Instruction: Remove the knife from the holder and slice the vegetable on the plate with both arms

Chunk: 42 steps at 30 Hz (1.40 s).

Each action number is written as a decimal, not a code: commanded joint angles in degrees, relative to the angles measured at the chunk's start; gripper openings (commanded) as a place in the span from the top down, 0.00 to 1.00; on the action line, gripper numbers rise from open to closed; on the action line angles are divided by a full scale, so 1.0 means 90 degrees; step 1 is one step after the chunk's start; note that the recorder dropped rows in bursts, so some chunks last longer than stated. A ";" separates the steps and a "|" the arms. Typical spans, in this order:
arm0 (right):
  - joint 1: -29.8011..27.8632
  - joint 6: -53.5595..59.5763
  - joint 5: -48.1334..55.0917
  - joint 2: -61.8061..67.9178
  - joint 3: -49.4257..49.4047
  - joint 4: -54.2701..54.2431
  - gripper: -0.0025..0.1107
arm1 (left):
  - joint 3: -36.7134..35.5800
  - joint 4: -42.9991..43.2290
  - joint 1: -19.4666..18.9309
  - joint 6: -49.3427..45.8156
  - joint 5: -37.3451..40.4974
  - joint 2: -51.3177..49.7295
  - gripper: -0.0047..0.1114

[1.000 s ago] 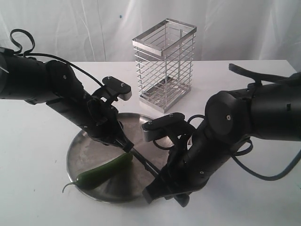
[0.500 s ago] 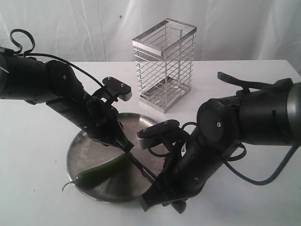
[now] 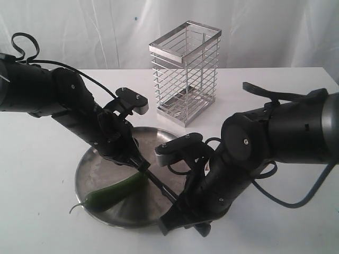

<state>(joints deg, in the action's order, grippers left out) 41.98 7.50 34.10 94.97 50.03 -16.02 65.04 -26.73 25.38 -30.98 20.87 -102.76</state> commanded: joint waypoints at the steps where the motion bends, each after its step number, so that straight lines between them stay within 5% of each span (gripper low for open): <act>1: 0.0023 -0.0045 0.0061 -0.0012 0.0024 0.0055 0.98 | -0.0040 -0.0017 -0.0009 0.0110 -0.0091 0.0019 0.96; 23: 0.0023 -0.0071 0.0163 -0.0012 0.0024 0.0055 0.98 | -0.0040 -0.0212 -0.0009 0.0129 -0.0172 -0.0879 0.96; 42: 0.0023 -0.0031 0.0256 -0.0012 0.0024 0.0071 0.98 | -0.0040 -0.0212 -0.0009 0.0114 -0.0419 -0.0344 0.96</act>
<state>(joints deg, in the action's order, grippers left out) 41.98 6.45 35.66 95.20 50.03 -15.46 65.15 -28.47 25.25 -29.71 16.39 -104.90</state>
